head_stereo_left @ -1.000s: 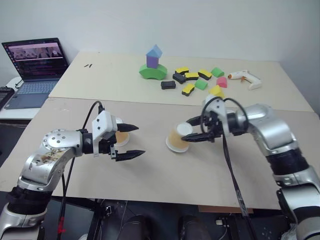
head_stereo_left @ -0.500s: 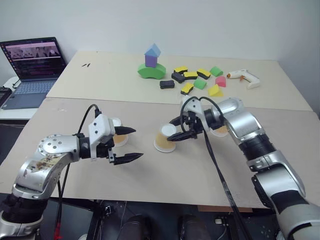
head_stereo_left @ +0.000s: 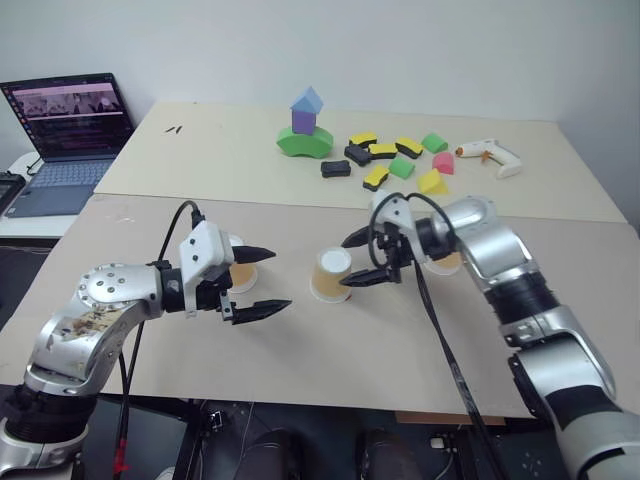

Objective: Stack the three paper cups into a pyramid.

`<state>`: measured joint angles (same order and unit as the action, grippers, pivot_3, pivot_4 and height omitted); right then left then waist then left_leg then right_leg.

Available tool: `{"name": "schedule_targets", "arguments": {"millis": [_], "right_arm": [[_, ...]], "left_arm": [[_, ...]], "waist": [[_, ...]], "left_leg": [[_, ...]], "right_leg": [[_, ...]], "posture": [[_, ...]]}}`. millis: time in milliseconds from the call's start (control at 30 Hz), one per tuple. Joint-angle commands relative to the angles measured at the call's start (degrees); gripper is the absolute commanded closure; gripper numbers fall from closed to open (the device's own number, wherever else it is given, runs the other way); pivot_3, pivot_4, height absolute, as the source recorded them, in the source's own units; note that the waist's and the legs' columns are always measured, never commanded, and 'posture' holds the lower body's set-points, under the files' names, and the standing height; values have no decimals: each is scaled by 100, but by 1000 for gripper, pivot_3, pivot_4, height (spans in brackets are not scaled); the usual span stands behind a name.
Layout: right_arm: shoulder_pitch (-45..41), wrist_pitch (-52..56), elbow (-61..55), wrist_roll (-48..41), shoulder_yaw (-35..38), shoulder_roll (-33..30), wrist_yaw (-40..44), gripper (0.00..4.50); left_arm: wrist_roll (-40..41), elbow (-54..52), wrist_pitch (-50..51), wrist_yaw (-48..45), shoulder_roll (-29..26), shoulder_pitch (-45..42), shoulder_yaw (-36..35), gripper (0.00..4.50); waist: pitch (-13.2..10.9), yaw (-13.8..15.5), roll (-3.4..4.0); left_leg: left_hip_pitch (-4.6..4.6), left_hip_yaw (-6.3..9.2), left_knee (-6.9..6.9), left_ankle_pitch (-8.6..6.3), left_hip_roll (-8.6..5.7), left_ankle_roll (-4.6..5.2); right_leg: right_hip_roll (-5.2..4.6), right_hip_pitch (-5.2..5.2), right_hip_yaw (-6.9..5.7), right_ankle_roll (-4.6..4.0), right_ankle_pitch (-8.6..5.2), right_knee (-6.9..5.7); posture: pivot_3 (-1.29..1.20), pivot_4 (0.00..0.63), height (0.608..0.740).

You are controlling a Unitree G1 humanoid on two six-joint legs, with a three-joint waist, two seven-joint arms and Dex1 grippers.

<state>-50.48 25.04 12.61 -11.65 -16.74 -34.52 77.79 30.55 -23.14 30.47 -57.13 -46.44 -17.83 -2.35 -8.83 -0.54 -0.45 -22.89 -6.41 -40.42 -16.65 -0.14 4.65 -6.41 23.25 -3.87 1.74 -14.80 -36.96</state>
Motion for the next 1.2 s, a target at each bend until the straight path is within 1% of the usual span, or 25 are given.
{"name": "schedule_targets", "arguments": {"millis": [33, 67, 133, 200, 233, 267, 333, 367, 467, 600, 800, 900, 1033, 1200], "right_arm": [[332, 598, -1181, -523, 507, -492, 129, 32], [425, 704, -1373, -592, 566, -578, 108, 32], [928, 1250, -1984, -918, 1085, -976, -99, 32], [1397, 1663, -2321, -988, 1515, -1188, -559, 32], [1616, 1805, -2413, -902, 1658, -1181, -925, 32], [1907, 1908, -2476, -689, 1809, -1123, -1452, 32], [2311, 2051, -2417, -177, 2076, -805, -2676, 32], [2424, 2167, -2389, -52, 2155, -691, -3062, 32], [2761, 2274, -2599, 106, 2264, -383, -3752, 32], [2748, 2275, -2543, 225, 2252, -6, -4437, 32], [2384, 2087, -2015, 346, 2384, 355, -5239, 32], [2242, 1979, -1833, 345, 2428, 412, -5427, 32], [2140, 1906, -1626, 362, 2510, 262, -5494, 32], [1868, 1678, -1237, 370, 2712, 265, -5715, 32]], "left_arm": [[-12, 15, -126, -61, 3, -43, -35, 0], [-12, 15, -136, -69, 1, -32, -40, 0], [-29, 26, -174, -68, 0, -4, -64, 0], [-53, 42, -208, -52, 6, 24, -84, 0], [-61, 41, -221, -37, 9, 54, -106, 0], [-68, 34, -227, -5, 17, 87, -129, 0], [-64, -12, -202, 56, 45, 121, -160, 0], [-53, -46, -180, 71, 53, 129, -168, 0], [-20, -118, -136, 91, 55, 151, -180, 0], [-37, -86, -148, 93, 61, 137, -175, 0], [-55, -37, -157, 97, 66, 70, -161, 0], [-59, -21, -155, 94, 68, 39, -154, 0], [-73, 6, -163, 97, 74, -12, -143, 0], [-102, 37, -171, 109, 80, -51, -135, 0]], "waist": [[0, -3, 0], [0, -7, 0], [0, -11, 0], [0, 22, -1], [-1, 29, -2], [0, 38, -2], [2, 38, -5], [3, 36, -8], [0, 30, -1], [0, -17, -1], [0, -17, -1], [0, 1, -1], [0, -4, -1], [0, -16, -1]], "left_leg": [[1, 0, 0, 0, 1, 0], [0, 0, 0, 0, 1, 0], [3, 0, 0, 0, 1, 0], [4, 6, 0, -1, 3, 0], [4, 8, 0, -1, 3, 0], [2, 7, 0, 0, 2, 0], [6, 6, 0, 0, 3, 0], [11, 6, -1, -1, 6, -1], [12, -3, 0, 2, 0, -6], [15, -4, 0, 5, 2, -11], [15, -5, 0, 5, -1, -11], [14, -5, 2, 5, -2, -11], [12, -5, 4, 5, -2, -10], [12, -5, 4, 5, -1, -10]], "right_leg": [[0, 0, 0, 0, 0, 0], [0, 0, 0, 0, 0, -1], [-2, -3, 2, 0, 0, -2], [-5, -8, 1, 0, 0, 0], [-6, -8, 0, 0, 0, 1], [-10, -6, 2, 0, 0, 2], [-13, -8, 7, 0, 0, 18], [-14, -10, 8, 0, 0, 19], [-14, 2, 22, 0, 0, 9], [-3, 1, 23, 0, 0, 7], [0, 0, 20, 0, 0, 10], [2, -1, 16, 0, 0, 11], [5, -2, 15, 0, 0, 10], [6, -3, 15, 0, 0, 10]], "posture": [[0, 150, 740], [0, 150, 740], [0, 150, 740], [0, 150, 740], [0, 150, 740], [0, 150, 740], [0, 150, 740], [0, 150, 740], [0, 150, 740], [0, 150, 740], [0, 150, 740], [0, 150, 740], [0, 150, 740], [0, 150, 740]]}}
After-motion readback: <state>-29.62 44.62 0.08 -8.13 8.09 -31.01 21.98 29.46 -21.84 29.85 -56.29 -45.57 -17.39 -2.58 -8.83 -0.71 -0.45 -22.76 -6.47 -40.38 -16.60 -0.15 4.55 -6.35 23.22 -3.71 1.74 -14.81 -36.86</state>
